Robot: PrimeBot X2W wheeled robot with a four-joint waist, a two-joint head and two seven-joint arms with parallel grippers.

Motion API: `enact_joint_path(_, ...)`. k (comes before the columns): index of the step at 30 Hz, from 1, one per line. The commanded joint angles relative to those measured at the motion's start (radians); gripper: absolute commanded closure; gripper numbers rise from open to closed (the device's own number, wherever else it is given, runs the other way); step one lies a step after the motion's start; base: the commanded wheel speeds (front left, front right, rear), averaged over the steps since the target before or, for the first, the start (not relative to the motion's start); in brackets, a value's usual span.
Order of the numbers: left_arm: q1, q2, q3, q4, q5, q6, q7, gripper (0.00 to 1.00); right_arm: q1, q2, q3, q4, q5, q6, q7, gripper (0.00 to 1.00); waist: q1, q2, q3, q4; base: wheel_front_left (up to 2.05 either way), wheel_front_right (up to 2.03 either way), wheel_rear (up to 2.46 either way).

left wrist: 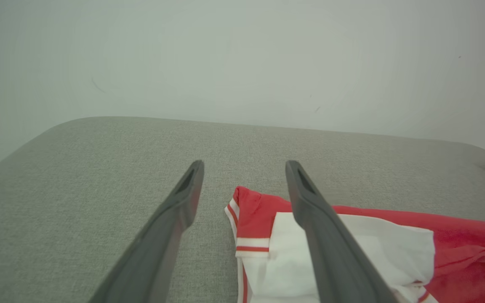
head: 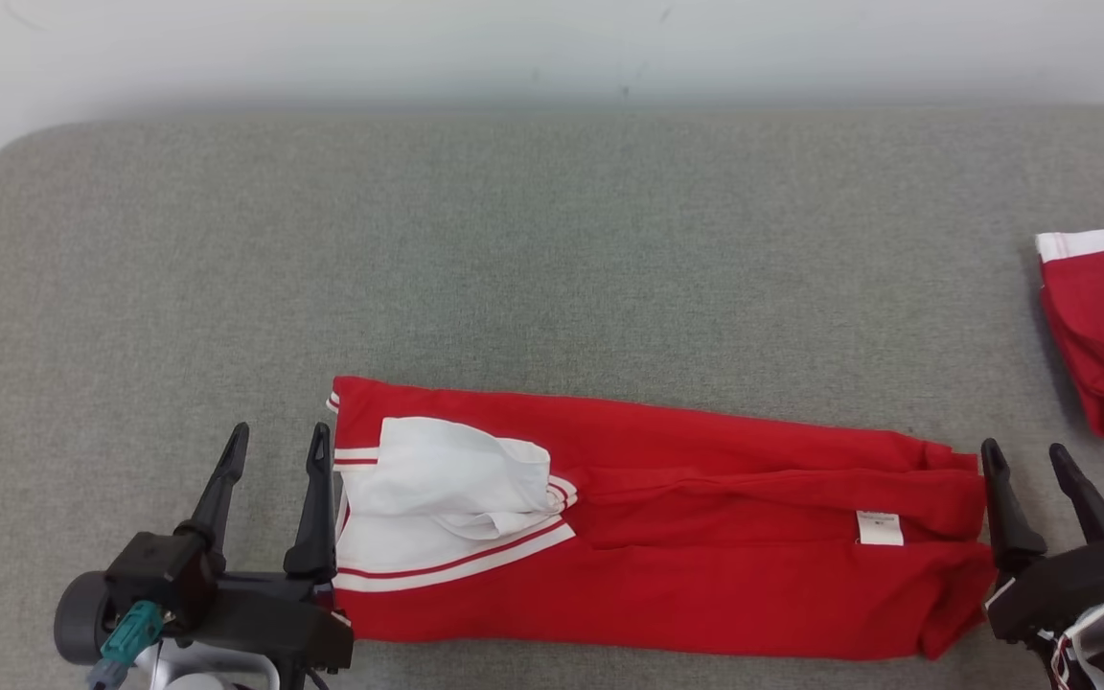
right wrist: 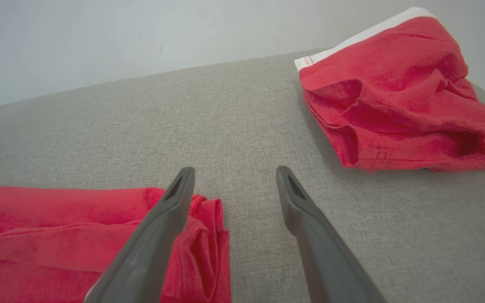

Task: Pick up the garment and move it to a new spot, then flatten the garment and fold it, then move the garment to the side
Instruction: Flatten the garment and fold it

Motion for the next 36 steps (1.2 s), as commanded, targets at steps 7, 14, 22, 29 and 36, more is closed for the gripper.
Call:
enact_joint_path(7,-0.029,-0.013,0.005,0.009,0.015,-0.010,-0.005,0.00,-0.055,-0.026,0.082,0.119,0.054,-0.001,-0.033,0.00,-0.0002,-0.0001,0.045,0.018,0.00,0.00,0.00)
enact_joint_path(14,-0.012,-0.019,0.024,-0.003,0.022,-0.012,-0.005,0.00,0.005,-0.014,0.162,0.102,0.111,-0.001,-0.041,0.00,-0.0002,-0.0001,0.057,-0.001,0.00,0.00,0.00)
enact_joint_path(22,-0.020,-0.024,0.036,0.000,0.035,-0.019,-0.005,0.00,0.017,0.001,0.192,0.102,0.159,-0.001,-0.045,0.00,-0.0002,-0.0001,0.062,-0.018,0.00,0.00,0.00)
enact_joint_path(29,-0.025,-0.035,0.041,0.008,0.044,-0.026,-0.005,0.00,0.006,0.006,0.195,0.120,0.187,-0.001,-0.083,1.00,-0.0002,-0.0001,0.057,-0.012,0.00,0.00,0.00)
enact_joint_path(36,-0.002,-0.039,0.060,0.003,0.051,-0.029,-0.005,0.00,0.024,-0.008,0.146,0.112,0.193,-0.001,-0.135,1.00,-0.0002,-0.0001,0.039,-0.014,0.00,0.00,0.00)
